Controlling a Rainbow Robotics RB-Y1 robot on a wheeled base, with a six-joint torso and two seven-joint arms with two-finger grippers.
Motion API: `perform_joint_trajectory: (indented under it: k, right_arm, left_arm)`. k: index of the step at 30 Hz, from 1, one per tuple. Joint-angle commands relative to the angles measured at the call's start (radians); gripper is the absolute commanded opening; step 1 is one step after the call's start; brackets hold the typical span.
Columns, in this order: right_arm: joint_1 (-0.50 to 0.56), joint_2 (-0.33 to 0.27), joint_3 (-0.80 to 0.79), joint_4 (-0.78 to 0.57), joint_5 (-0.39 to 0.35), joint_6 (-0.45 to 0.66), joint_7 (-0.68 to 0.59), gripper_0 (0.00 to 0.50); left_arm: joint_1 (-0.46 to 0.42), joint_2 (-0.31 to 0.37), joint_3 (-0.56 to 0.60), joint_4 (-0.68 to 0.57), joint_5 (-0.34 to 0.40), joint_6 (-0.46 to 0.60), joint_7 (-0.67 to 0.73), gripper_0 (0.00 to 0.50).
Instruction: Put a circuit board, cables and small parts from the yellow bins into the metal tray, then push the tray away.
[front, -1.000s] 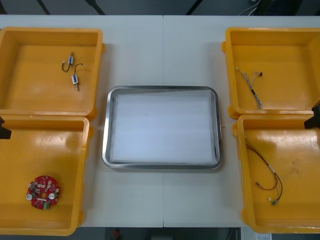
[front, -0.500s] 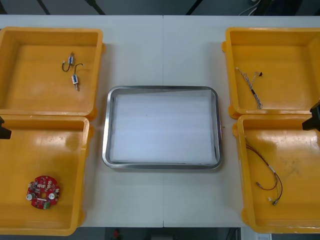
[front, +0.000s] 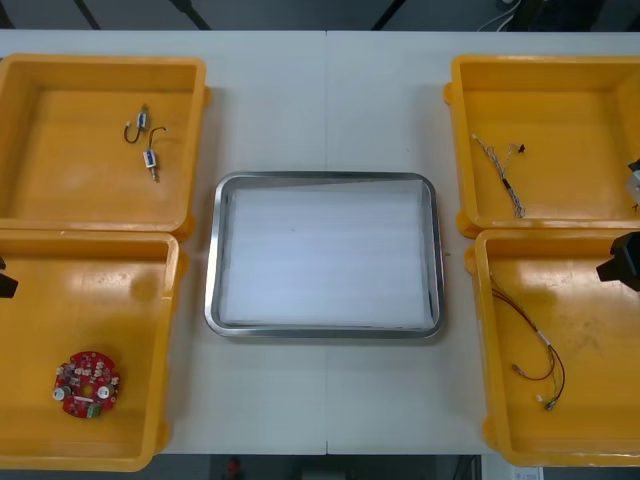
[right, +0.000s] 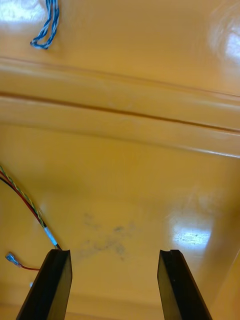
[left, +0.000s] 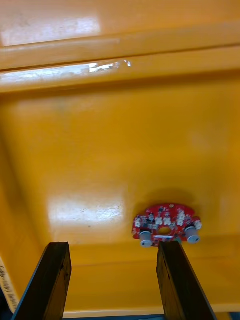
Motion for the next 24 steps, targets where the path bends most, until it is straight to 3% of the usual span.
perform_joint_trajectory:
  k: [1,15,24]
  right_arm:
    - [0.052,0.003,-0.024,-0.059,-0.001,-0.007,0.078,0.500]
    - [0.212,0.003,-0.007,-0.177,0.044,-0.113,0.305,0.500]
    - [0.215,0.003,0.122,-0.180,0.133,-0.206,0.322,0.500]
  left_arm:
    - [0.024,0.036,0.000,0.004,-0.004,0.009,-0.070,0.500]
    - [0.088,0.034,-0.001,0.064,0.014,-0.071,-0.091,0.500]
    - [0.168,0.033,-0.001,0.069,0.013,-0.163,-0.100,0.500]
